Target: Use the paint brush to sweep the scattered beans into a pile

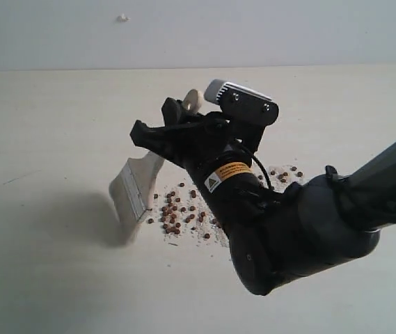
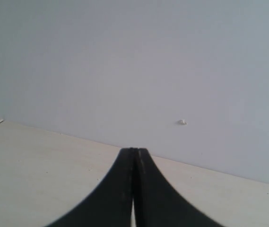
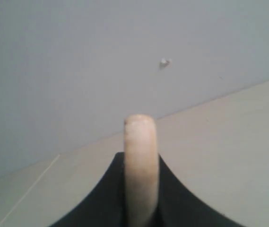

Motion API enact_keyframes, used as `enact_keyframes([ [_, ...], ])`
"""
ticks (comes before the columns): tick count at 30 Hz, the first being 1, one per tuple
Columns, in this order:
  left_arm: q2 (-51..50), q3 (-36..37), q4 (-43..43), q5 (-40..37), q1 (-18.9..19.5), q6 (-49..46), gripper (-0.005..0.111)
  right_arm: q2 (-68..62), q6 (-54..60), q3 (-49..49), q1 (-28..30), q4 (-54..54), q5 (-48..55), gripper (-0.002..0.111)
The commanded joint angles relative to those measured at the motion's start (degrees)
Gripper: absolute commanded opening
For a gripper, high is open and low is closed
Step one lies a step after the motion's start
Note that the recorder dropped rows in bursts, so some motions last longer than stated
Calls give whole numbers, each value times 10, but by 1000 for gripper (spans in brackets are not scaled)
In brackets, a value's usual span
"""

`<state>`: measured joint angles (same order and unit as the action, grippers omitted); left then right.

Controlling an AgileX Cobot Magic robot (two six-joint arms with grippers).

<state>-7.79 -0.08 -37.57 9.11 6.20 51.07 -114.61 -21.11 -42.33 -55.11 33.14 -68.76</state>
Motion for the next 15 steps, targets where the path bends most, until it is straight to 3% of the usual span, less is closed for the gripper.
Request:
enact_keyframes([
  [1,3,1,3,0,1,-2,0,-16,63,-6,-2,60,-12,0],
  [11,3,1,3,0,1,-2,0,23,350,-6,-2,191,-12,0],
  [15,3,1,3,0,1,-2,0,33,386,-6,-2,214,-12,0],
])
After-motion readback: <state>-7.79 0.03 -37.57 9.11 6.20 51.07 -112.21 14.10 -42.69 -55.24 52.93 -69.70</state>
